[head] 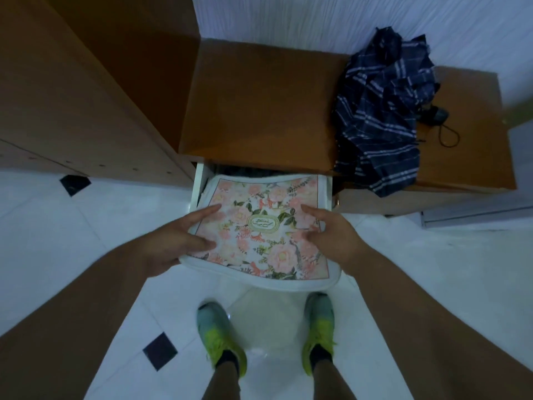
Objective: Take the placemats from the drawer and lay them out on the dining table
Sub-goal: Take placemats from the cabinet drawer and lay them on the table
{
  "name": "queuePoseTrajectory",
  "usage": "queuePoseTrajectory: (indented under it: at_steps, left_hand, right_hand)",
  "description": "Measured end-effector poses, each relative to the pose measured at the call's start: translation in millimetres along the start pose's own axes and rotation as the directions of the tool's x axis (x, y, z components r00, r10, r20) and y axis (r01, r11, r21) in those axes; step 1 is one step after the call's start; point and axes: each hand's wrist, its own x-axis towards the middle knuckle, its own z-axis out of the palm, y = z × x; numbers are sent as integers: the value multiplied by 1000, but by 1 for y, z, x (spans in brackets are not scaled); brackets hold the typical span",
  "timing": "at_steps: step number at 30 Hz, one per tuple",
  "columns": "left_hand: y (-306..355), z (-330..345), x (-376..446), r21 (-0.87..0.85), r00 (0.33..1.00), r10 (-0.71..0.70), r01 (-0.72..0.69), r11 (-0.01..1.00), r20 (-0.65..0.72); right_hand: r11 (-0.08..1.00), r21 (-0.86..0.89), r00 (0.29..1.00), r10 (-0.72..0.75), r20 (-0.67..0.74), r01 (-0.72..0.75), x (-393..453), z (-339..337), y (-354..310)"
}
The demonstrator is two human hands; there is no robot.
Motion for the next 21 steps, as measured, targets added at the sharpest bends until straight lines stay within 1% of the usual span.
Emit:
queuePoseTrajectory:
  at_steps: [2, 5, 8, 10, 11, 13, 15, 18, 21]
  left_hand:
    - [8, 6, -20, 28, 1000, -1, 1, 1000, -6]
    - [22, 22, -58, 98, 997, 47, -42, 994, -54]
    - [48, 47, -117, 90, 974, 187, -176, 980, -128]
    - [67, 63, -165, 108, 918, 341, -325, 940, -203]
    - [78, 68, -190, 135, 879, 420, -398, 907, -228]
    - [97, 77, -237, 217, 796, 550, -507, 834, -253]
    - [121, 83, -289, 258, 742, 624, -570, 780, -246]
    - [157, 93, -367, 285, 680, 693, -634, 719, -238]
    - [179, 111, -433, 351, 586, 759, -673, 651, -284]
  right_hand:
    - [997, 83, 1000, 6, -1, -6, -26, -5, -12]
    - [987, 163, 999, 4, -49, 4, -71, -16, -33]
    - [976, 211, 996, -36, -82, 52, -127, -36, -69]
    - [966, 229, 989, -96, -113, 120, -170, -55, -100]
    - [965, 198, 981, -147, -125, 170, -192, -65, -117]
    - [955, 118, 960, -263, -96, 273, -233, -87, -151]
    - [933, 66, 934, -348, -77, 353, -275, -108, -190]
    - [877, -73, 870, -481, -108, 475, -328, -128, -243]
    - [817, -205, 815, -568, -117, 539, -368, -144, -281]
